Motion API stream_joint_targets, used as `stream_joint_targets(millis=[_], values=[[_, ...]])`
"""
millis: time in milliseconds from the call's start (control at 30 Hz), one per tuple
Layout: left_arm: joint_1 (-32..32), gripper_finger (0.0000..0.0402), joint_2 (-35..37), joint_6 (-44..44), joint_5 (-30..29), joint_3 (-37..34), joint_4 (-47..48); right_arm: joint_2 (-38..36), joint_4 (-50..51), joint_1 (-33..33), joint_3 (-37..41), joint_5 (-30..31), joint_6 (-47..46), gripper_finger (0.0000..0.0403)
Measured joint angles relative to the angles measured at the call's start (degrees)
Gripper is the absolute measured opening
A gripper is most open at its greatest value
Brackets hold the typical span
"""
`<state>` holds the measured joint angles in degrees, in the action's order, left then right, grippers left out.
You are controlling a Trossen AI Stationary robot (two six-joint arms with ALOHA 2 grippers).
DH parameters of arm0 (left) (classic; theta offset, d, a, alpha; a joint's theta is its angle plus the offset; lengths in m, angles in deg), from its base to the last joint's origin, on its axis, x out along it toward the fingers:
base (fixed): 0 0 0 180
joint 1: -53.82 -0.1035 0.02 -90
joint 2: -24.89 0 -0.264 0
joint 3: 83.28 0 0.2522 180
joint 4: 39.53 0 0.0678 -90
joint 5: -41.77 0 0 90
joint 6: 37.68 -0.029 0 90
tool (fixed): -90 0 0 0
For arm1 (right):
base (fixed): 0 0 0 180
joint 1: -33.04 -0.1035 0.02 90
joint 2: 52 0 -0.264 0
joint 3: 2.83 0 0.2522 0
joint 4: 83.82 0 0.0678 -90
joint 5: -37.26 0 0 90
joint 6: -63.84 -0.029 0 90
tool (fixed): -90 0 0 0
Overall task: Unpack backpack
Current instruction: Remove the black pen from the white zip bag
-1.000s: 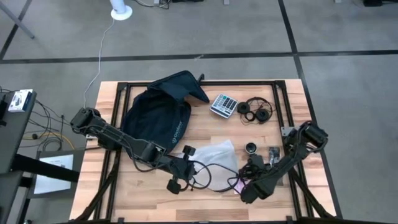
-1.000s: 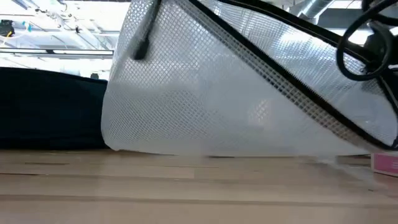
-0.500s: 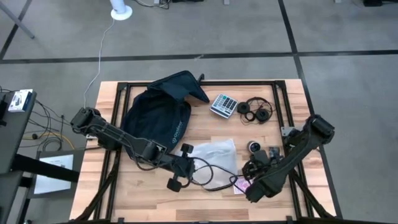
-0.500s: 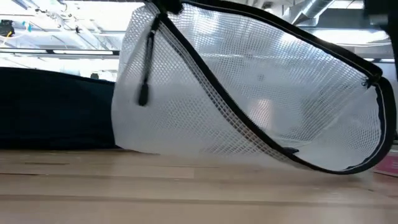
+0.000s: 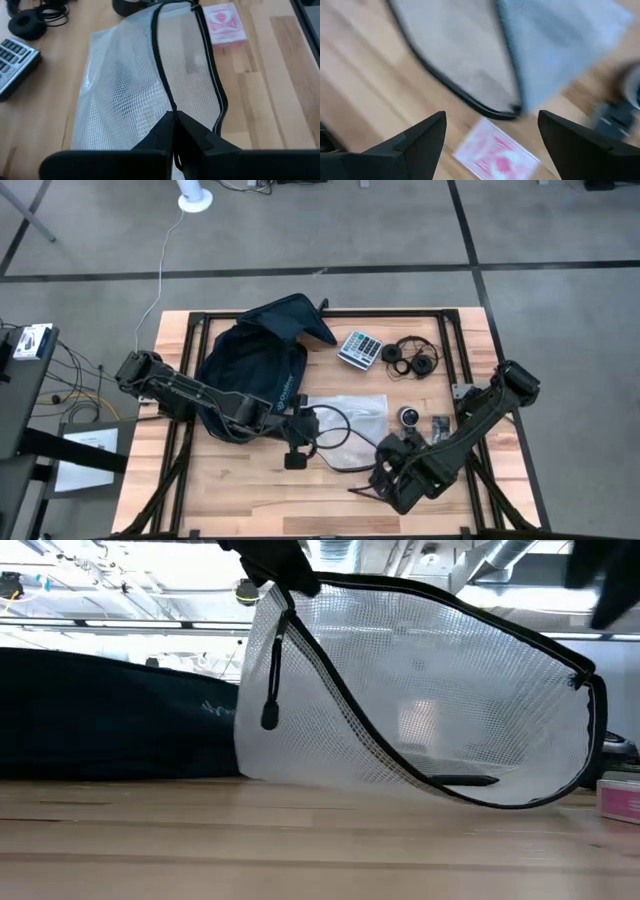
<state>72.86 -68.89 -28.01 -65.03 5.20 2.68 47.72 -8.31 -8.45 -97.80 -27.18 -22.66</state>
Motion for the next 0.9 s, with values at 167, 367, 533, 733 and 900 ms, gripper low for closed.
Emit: stream_joint_targets(millis=[167, 367, 533, 733, 900], values=[[0.0, 0.0000, 0.0, 0.0, -0.1, 0.0, -1.5, 0.0, -7.9, 1.2, 0.0, 0.0, 6.2, 0.0306], [0.0, 0.0000, 0.0, 0.1, -0.1, 0.0, -1.4, 0.0, -12.7, 1.2, 0.0, 0.0, 10.8, 0.0305], [0.0, 0.0000, 0.0, 1.3, -0.2, 0.0, -1.3, 0.0, -13.0, 1.5, 0.0, 0.1, 13.4, 0.0283], [0.0, 0.0000, 0.0, 1.3, -0.2, 0.0, -0.8, 0.4, -12.9, 3.1, 0.0, 5.4, 16.7, 0.0196], [-0.1, 0.0000, 0.0, 1.0, -0.2, 0.0, -0.9, 0.9, -14.9, 3.0, 0.0, 7.6, 20.9, 0.0065]])
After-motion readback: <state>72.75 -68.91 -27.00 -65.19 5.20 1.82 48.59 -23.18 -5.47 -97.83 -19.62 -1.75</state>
